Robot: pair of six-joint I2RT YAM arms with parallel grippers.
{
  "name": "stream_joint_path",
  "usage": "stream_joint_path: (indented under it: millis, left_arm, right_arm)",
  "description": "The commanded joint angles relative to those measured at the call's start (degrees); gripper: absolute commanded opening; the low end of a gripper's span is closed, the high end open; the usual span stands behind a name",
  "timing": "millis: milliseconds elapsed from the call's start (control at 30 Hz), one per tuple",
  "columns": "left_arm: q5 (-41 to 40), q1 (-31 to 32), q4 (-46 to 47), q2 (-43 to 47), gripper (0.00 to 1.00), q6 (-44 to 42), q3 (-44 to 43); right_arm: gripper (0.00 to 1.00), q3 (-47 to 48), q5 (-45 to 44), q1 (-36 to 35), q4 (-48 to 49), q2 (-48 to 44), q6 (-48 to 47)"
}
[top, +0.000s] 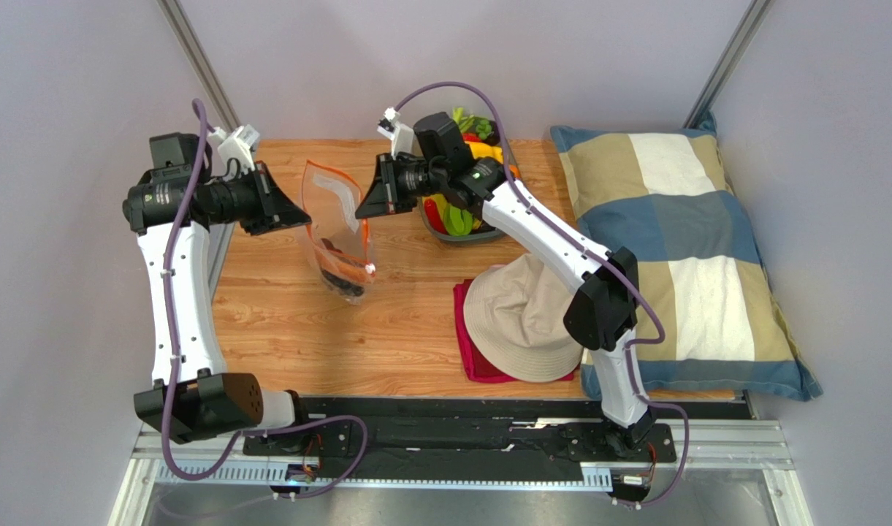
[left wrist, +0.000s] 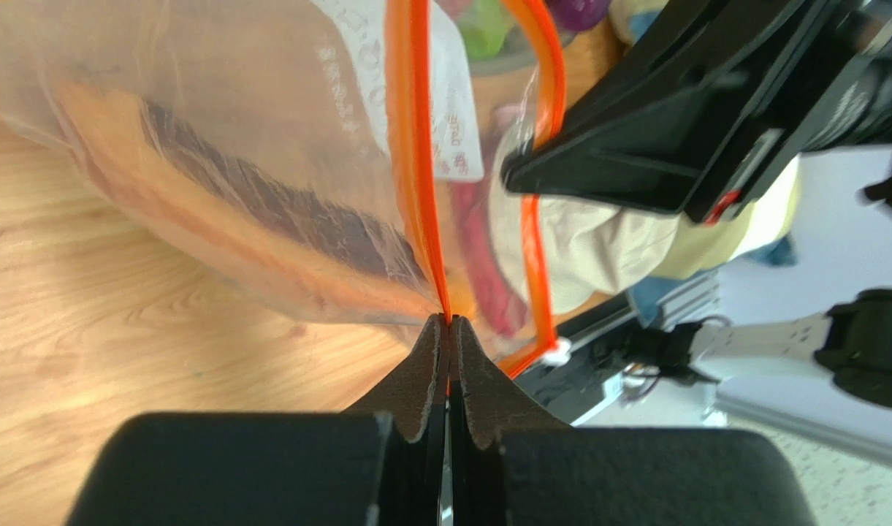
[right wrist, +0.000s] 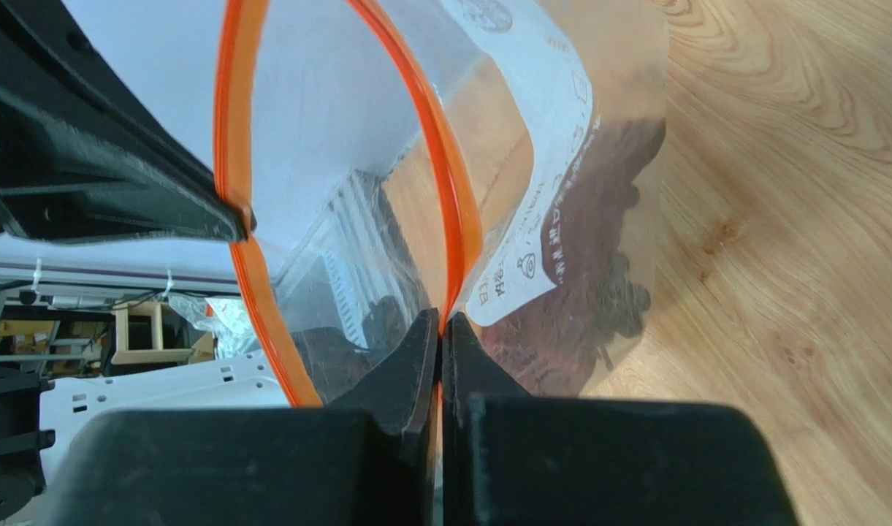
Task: Place the food in the zip-top bag and seal the zipper
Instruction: Adjust the zipper food storage bag at the center of the board, then pick up the fake vegetable from the bin.
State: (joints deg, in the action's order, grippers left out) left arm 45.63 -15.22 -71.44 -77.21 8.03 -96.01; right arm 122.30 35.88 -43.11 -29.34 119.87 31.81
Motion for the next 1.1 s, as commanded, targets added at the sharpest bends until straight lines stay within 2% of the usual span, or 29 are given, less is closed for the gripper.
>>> stream_joint_path:
  millis: [0,133,267,300,367,400,533,600,733,833,933,967,1000,1067]
  left_arm:
    - [-6.87,2.91,-3.27,-1.71,0.00,-4.61,1.25]
    - [-8.27,3.88,2.60,-4.78,0.00,-2.94,2.93]
    - [-7.14,3.80,4.64,-8.83,0.00,-1.45,0.48]
    - [-6.35,3.80,4.99,-9.44,0.00,-1.09,-0.31]
    - [-4.51,3.97,6.13,-10.24,0.00,-0.22,-0.76]
    - [-4.32,4.15,6.40,-10.50,0.00,-0.04,-1.02]
    - [-3.53,4.41,7.28,-11.21,0.00,0.23,-0.85]
    - [-2.74,4.41,7.45,-11.47,0.00,0.40,-0.85]
    - [-2.56,4.50,7.98,-12.00,0.00,0.23,-1.46]
    - [-2.47,4.41,8.16,-12.09,0.00,0.05,-1.99]
    - [-2.56,4.50,8.42,-12.26,0.00,0.05,-2.08]
    - [-2.47,4.50,8.42,-12.26,0.00,-0.03,-2.25]
    - [-2.47,4.50,8.33,-12.44,0.00,-0.03,-2.34]
    - [-2.47,4.50,8.60,-12.79,0.00,0.05,-2.43]
  right_arm:
    - [0.00,4.87,1.92,0.84,-7.91,3.43,-5.79]
    - [0.00,2.95,-0.88,1.28,-8.53,3.88,-10.01]
    - [0.01,1.72,-2.21,1.98,-9.33,2.56,-12.39]
    - [0.11,1.10,-2.39,2.15,-9.07,2.12,-12.82]
    - [0.22,1.01,-2.83,3.20,-8.54,0.72,-13.27]
    - [0.35,1.27,-2.74,3.65,-7.84,0.36,-13.35]
    - [0.64,1.19,-5.63,6.54,-7.40,-2.53,-16.07]
    - [0.69,-0.30,-8.44,7.78,-7.31,-3.85,-20.20]
    - [0.71,-3.82,-22.38,8.74,-7.13,-6.14,-26.79]
    - [0.73,-3.04,-27.42,9.80,-6.96,-5.18,-29.17]
    - [0.77,-0.23,-27.79,12.52,-7.04,-2.90,-31.63]
    - [0.80,0.65,-27.53,14.09,-7.13,-2.20,-33.38]
    - [0.89,3.01,-26.75,14.89,-7.74,-1.32,-34.79]
    - [0.96,4.52,-24.72,16.82,-7.83,0.79,-41.45]
